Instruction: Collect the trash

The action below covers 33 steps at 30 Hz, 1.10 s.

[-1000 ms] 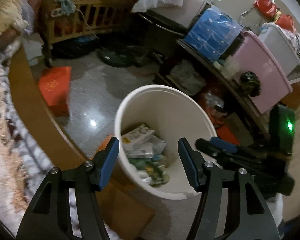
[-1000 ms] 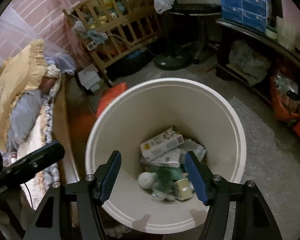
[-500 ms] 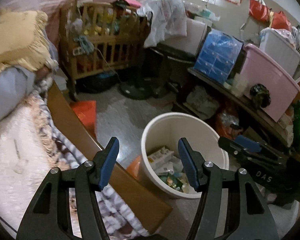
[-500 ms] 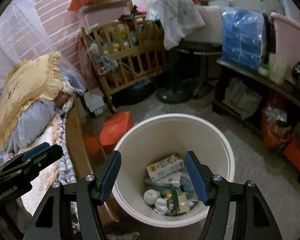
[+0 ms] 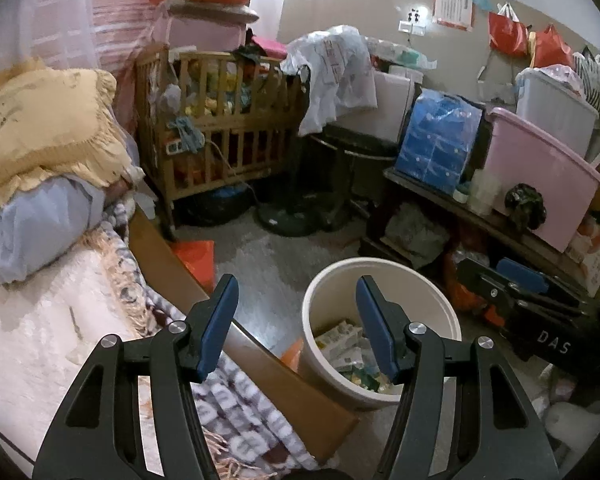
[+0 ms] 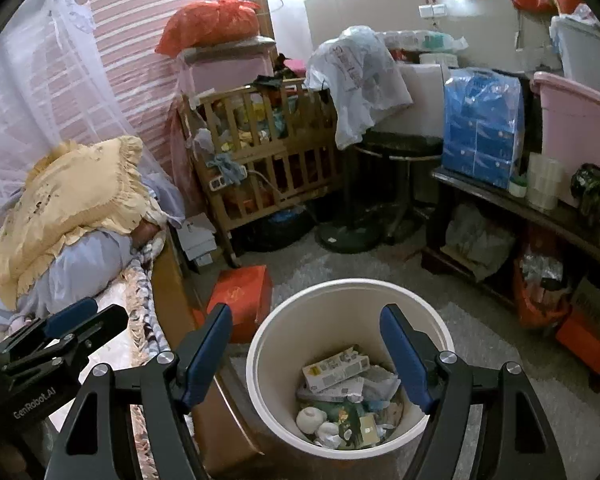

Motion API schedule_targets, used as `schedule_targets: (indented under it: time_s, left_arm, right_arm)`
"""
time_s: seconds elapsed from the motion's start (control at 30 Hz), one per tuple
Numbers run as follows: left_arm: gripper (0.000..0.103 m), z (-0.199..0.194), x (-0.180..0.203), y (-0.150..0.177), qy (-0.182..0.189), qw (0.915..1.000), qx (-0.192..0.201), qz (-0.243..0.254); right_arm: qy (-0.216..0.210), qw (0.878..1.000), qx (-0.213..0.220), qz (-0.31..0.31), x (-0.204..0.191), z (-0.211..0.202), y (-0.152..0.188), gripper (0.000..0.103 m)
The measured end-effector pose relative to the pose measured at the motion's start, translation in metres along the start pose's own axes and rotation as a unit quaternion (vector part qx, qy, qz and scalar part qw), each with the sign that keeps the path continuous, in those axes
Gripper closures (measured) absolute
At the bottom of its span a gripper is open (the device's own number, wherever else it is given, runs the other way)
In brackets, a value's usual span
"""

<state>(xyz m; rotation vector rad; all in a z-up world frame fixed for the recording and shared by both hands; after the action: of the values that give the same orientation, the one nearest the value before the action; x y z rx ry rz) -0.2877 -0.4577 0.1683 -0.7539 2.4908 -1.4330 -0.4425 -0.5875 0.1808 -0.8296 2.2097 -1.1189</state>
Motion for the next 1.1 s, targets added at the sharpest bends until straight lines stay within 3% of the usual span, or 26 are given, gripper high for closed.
schedule_targets:
  time_s: [0.27, 1.1]
  left_arm:
    - [0.043, -0.009, -0.008, -0.007, -0.008, 0.9998, 0.018, -0.002]
    - [0.043, -0.013, -0.018, -0.008, -0.013, 0.9996, 0.023, -0.005]
  right_arm:
    - [0.002, 1.000, 0.008, -0.004, -0.005, -0.006, -0.003, 0.025]
    - [0.000, 1.000, 0.003, -0.006, -0.011, -0.005, -0.001, 0.023]
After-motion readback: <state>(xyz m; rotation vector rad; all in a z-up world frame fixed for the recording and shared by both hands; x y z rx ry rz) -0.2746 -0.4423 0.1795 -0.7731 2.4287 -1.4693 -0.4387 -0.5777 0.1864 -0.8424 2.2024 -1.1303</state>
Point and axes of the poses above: each gripper's, at about its wrist camera, not at the fingertips, and z roughly the way its jaws point, x to its right, y to its underside, the point moved 6 cm from there along z, roughly the way its jaws point, and after that the axes turned 4 degrees about -y, right-handed, at the moved point
